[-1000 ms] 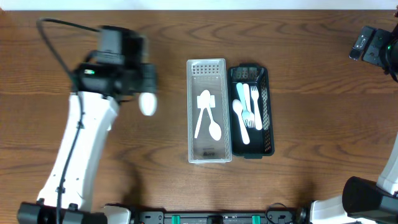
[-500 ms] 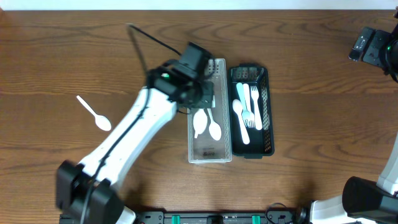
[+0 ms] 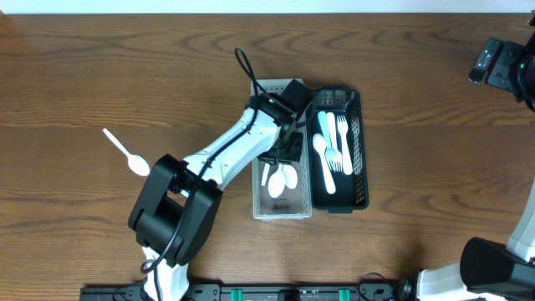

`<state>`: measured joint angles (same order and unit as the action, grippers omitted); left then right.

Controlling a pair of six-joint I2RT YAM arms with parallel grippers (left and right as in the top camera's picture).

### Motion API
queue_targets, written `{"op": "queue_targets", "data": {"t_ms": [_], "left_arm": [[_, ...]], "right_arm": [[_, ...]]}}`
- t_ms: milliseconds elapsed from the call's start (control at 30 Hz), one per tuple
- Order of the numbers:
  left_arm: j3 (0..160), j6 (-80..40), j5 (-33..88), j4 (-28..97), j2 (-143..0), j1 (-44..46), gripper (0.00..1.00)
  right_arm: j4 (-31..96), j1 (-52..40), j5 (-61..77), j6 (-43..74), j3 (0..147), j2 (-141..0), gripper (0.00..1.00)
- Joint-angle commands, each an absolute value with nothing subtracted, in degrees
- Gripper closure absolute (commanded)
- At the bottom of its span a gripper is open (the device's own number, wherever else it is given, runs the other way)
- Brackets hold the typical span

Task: Pack container
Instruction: 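Drop the third spoon into the white basket with the left gripper, then return the left gripper and grasp the last white spoon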

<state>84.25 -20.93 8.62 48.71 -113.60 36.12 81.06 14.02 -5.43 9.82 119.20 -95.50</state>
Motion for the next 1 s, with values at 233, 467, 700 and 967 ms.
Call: {"op": "queue_targets", "data": {"t_ms": [233,467,700,967], "left_arm": [[92.92,-9.15,-1.87,56.9,-105.49,35.18,0.35],[95.22,-9.23,-13.17,60.18,-91.77,24.77,0.07],[94.56,-18.02,-11.57,60.77,-88.75,-0.05,0.02],[90.5,-27.11,-3.95,59.86,-98.85,-16.86,0.01]], "right_arm": [[80.75,14.35,-5.8,8.27,119.11,-95.64,0.01],[80.6,14.33,-5.8,8.01,119.11,-95.64,0.01],[80.58,14.33,-5.78,8.05,119.11,-95.64,0.01],[80.36,14.33,-5.8,8.03,119.11,-95.64,0.01]]}}
